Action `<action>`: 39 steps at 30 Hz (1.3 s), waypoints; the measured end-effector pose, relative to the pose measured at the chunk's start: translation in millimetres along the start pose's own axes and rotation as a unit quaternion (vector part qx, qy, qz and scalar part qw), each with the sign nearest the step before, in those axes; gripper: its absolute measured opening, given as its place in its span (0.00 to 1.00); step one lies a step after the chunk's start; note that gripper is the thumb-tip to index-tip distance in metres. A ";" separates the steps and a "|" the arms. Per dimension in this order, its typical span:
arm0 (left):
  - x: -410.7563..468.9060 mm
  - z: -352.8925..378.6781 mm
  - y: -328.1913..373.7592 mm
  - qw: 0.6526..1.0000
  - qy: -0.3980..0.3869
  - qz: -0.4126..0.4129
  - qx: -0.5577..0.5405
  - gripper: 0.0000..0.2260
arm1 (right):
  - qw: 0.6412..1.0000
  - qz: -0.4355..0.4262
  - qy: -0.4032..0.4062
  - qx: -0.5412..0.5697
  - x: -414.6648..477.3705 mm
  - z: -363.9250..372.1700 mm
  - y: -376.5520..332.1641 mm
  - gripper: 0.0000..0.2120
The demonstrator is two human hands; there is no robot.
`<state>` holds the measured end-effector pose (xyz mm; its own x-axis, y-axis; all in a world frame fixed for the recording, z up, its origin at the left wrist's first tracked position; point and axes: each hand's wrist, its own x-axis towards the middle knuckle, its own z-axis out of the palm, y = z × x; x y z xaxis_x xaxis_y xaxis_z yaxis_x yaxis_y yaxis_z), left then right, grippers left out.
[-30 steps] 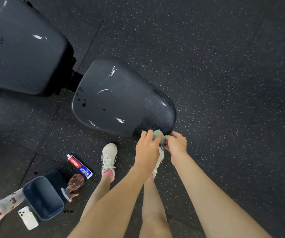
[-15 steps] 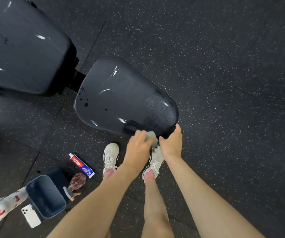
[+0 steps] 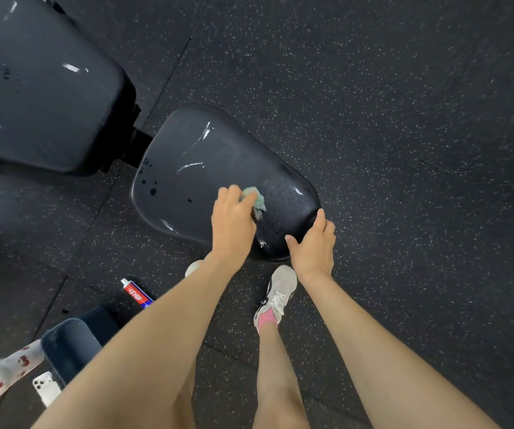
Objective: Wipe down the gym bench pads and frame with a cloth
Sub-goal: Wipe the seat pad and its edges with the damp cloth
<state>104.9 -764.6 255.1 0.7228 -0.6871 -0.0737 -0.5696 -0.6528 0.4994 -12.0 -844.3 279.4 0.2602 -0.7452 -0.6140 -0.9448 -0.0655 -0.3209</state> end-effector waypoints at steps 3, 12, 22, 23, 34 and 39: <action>-22.5 4.8 2.3 0.980 -0.075 0.181 0.037 0.22 | 1.000 -0.010 0.004 -0.019 4.0 -1.9 -4.6 0.39; 54.8 -11.8 -17.9 0.986 -0.080 0.135 0.047 0.22 | 0.997 -0.050 0.008 -0.056 22.2 -10.4 -14.8 0.41; 39.6 12.0 30.7 0.973 -0.103 0.172 0.114 0.24 | 0.997 -0.057 -0.026 -0.052 40.1 -16.7 -16.5 0.41; 44.5 9.9 26.9 0.960 -0.109 0.220 0.135 0.25 | 0.996 -0.058 -0.028 -0.057 42.1 -17.8 -15.9 0.41; 113.2 -6.1 26.8 0.992 -0.027 -0.058 0.105 0.20 | 0.995 -0.065 -0.039 -0.060 53.9 -26.9 -18.2 0.35; 74.1 20.5 64.7 0.968 -0.180 0.121 0.124 0.23 | 0.993 -0.071 -0.025 -0.087 54.9 -28.0 -19.6 0.32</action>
<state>113.5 -864.3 264.2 0.3989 -0.8668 -0.2992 -0.8141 -0.4849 0.3196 15.3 -902.5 272.2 0.3979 -0.6870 -0.6080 -0.9172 -0.2837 -0.2797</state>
